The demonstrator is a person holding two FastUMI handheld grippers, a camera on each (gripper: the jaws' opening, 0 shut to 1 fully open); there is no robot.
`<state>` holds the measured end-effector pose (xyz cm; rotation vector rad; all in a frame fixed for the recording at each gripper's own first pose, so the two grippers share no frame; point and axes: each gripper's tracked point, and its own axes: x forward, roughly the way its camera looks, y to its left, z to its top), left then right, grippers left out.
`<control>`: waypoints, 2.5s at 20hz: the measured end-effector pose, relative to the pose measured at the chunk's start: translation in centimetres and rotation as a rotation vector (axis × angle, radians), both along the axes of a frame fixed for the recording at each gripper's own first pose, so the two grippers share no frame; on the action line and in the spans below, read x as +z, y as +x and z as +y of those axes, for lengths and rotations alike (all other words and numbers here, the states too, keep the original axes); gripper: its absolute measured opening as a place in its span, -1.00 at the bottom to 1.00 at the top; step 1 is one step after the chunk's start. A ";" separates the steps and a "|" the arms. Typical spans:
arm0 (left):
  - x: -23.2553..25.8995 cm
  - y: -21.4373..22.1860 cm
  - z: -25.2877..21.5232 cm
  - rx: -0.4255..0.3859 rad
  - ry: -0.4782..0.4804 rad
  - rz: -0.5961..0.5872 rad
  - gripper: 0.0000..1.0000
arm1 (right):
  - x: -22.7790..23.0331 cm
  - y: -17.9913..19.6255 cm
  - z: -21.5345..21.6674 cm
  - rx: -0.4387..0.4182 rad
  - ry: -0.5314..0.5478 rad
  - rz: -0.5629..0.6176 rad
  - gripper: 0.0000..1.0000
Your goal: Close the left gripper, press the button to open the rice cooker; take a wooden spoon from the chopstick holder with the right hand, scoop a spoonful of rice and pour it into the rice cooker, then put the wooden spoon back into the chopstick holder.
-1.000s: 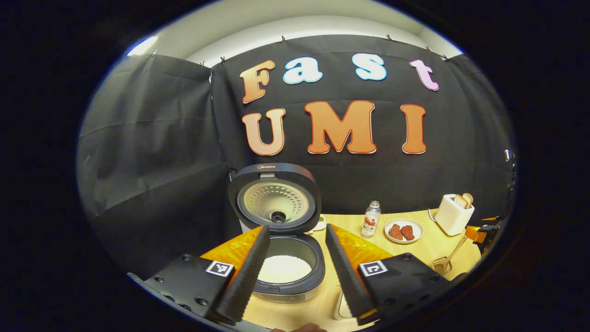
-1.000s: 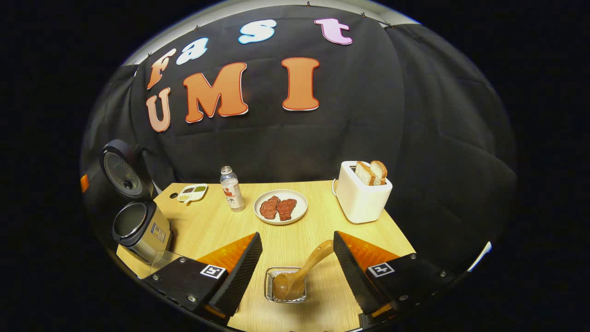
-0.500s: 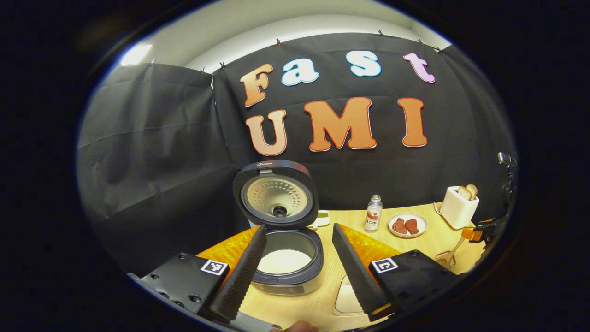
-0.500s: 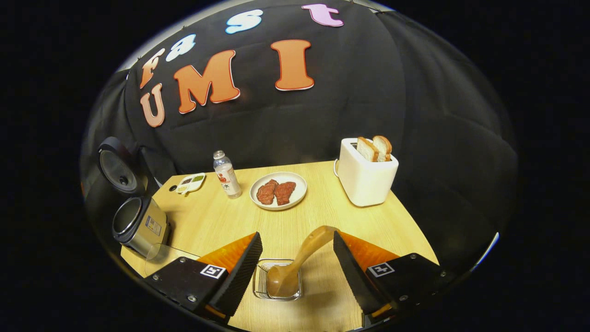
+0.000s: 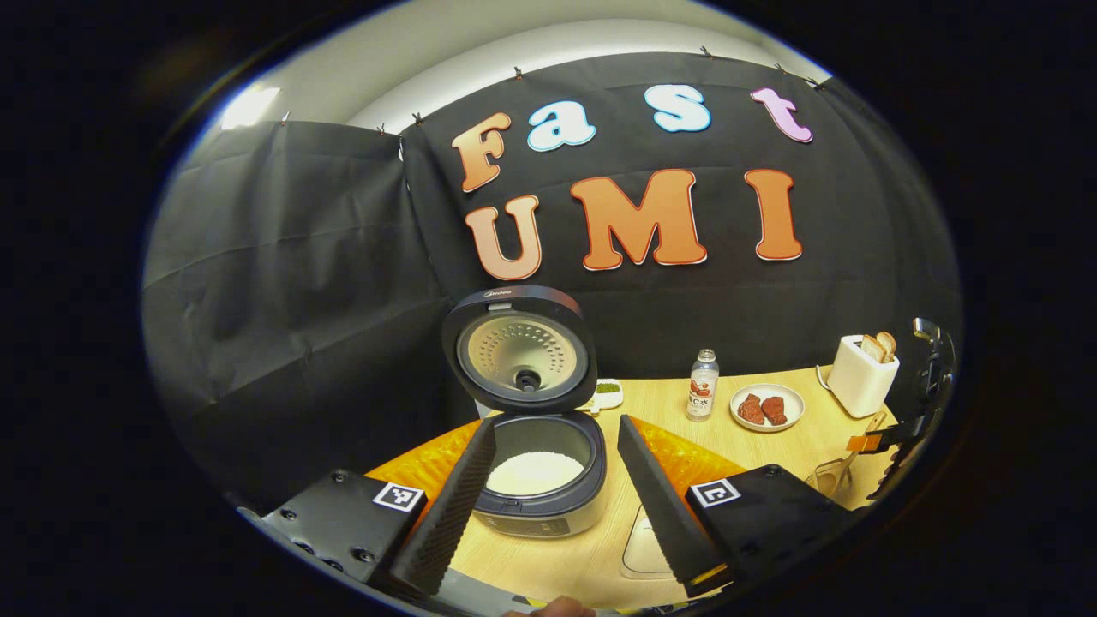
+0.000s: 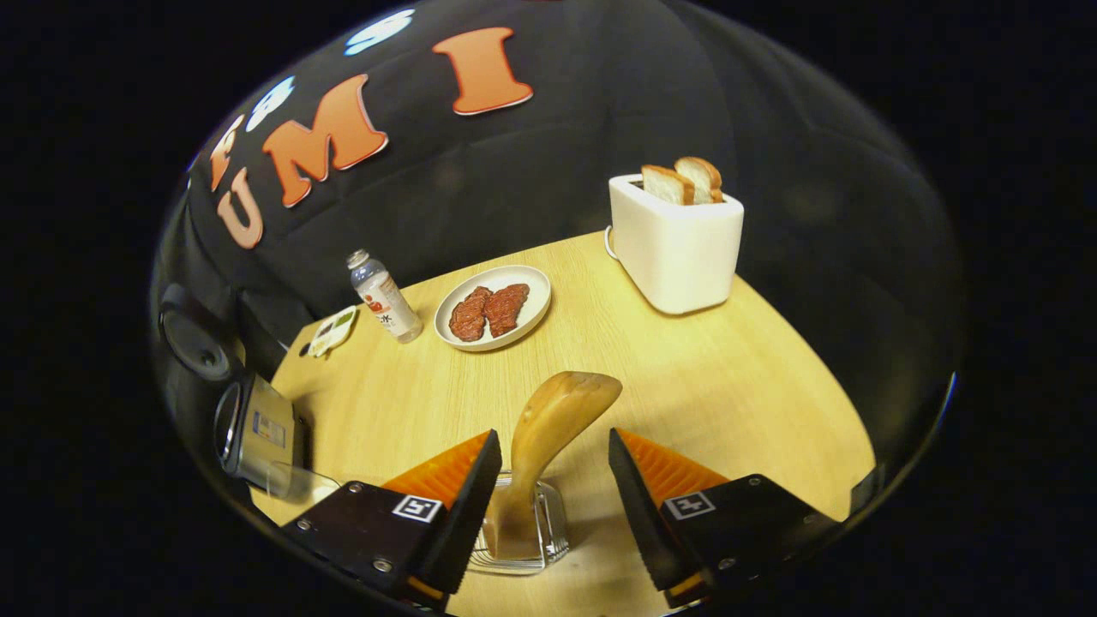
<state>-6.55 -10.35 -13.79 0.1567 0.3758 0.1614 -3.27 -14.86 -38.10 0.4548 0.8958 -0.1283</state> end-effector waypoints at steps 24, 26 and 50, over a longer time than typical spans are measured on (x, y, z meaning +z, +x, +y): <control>-1.4 4.2 3.6 -0.104 -0.026 -0.020 0.95 | 7.5 -1.9 1.8 -0.168 0.056 -0.171 -0.66; -1.4 4.4 4.9 -0.093 -0.035 -0.022 0.95 | 9.8 -1.5 2.2 -0.142 0.003 -0.212 -0.67; -3.6 2.1 15.7 0.065 -0.063 0.031 0.94 | 7.2 -4.8 22.2 0.517 -0.363 -0.243 -0.70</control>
